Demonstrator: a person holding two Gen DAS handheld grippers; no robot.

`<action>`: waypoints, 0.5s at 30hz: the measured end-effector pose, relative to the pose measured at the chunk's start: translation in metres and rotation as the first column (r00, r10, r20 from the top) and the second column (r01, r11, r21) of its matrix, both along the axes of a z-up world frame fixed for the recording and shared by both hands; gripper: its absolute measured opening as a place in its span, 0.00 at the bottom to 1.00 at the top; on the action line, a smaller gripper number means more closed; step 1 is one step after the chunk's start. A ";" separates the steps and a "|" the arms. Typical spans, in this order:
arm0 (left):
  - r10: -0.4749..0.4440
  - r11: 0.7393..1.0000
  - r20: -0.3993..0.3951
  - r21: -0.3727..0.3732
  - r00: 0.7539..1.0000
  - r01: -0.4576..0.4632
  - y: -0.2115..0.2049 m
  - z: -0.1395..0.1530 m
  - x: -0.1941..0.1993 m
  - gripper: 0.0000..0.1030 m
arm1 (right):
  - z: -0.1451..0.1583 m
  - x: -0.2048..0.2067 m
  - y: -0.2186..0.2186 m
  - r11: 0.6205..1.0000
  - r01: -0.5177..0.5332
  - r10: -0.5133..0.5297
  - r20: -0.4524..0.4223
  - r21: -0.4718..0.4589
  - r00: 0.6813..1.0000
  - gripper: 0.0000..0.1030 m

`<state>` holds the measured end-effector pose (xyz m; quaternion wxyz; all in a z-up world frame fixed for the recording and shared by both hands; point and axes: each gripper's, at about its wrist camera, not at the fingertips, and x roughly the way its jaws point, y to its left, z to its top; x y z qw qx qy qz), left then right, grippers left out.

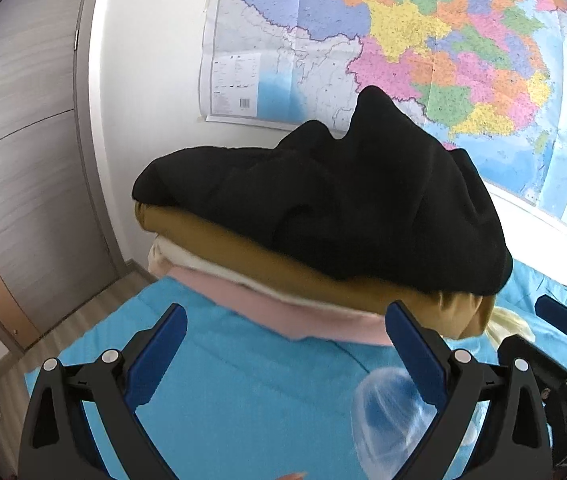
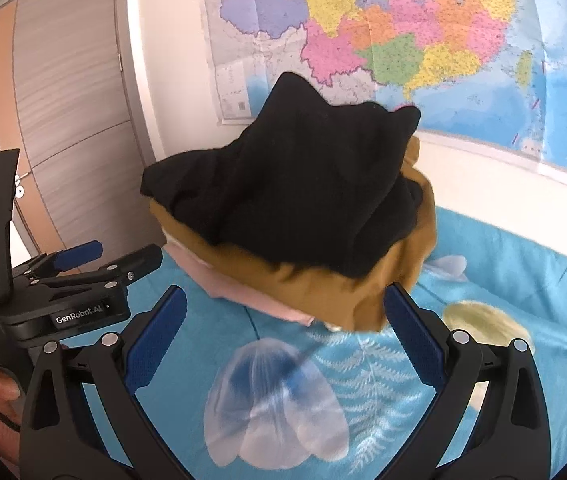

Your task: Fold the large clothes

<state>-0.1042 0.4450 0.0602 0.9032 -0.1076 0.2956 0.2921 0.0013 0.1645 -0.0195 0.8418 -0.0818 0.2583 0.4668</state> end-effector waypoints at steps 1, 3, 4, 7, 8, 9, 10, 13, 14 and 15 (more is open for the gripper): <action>0.006 1.000 -0.007 0.003 1.000 -0.006 -0.002 -0.002 -0.002 0.94 | -0.002 -0.002 -0.001 1.000 0.004 -0.004 0.001 -0.005 1.000 0.95; 0.013 1.000 -0.011 -0.004 1.000 -0.013 -0.003 -0.004 -0.007 0.94 | -0.005 -0.006 -0.003 1.000 0.003 -0.003 -0.003 -0.011 1.000 0.95; 0.012 1.000 -0.012 -0.014 1.000 -0.012 -0.004 -0.005 -0.009 0.94 | -0.007 -0.007 -0.005 1.000 0.005 -0.005 -0.007 -0.012 1.000 0.95; 0.016 1.000 -0.018 -0.024 1.000 -0.016 -0.005 -0.008 -0.012 0.94 | -0.010 -0.013 -0.010 1.000 0.015 -0.015 -0.012 -0.006 1.000 0.95; 0.017 1.000 -0.018 -0.020 1.000 -0.018 -0.007 -0.009 -0.014 0.94 | -0.010 -0.015 -0.010 1.000 0.017 -0.017 -0.013 -0.003 1.000 0.95; 0.018 1.000 -0.020 -0.016 1.000 -0.019 -0.009 -0.009 -0.016 0.94 | -0.011 -0.018 -0.011 1.000 0.014 -0.014 -0.012 -0.007 1.000 0.95; 0.018 1.000 -0.022 -0.012 1.000 -0.018 -0.010 -0.009 -0.016 0.94 | -0.011 -0.021 -0.011 1.000 0.008 -0.008 -0.004 -0.013 1.000 0.95; 0.009 1.000 -0.024 -0.002 1.000 -0.009 -0.016 -0.009 -0.019 0.94 | -0.011 -0.027 -0.012 1.000 0.000 0.000 0.007 -0.017 1.000 0.95; 0.007 1.000 -0.024 -0.002 1.000 -0.007 -0.018 -0.009 -0.020 0.94 | -0.011 -0.028 -0.013 1.000 0.002 -0.001 0.004 -0.015 1.000 0.95; 0.004 1.000 -0.024 -0.004 1.000 -0.004 -0.019 -0.008 -0.020 0.94 | -0.011 -0.028 -0.015 1.000 0.003 -0.003 0.001 -0.011 1.000 0.95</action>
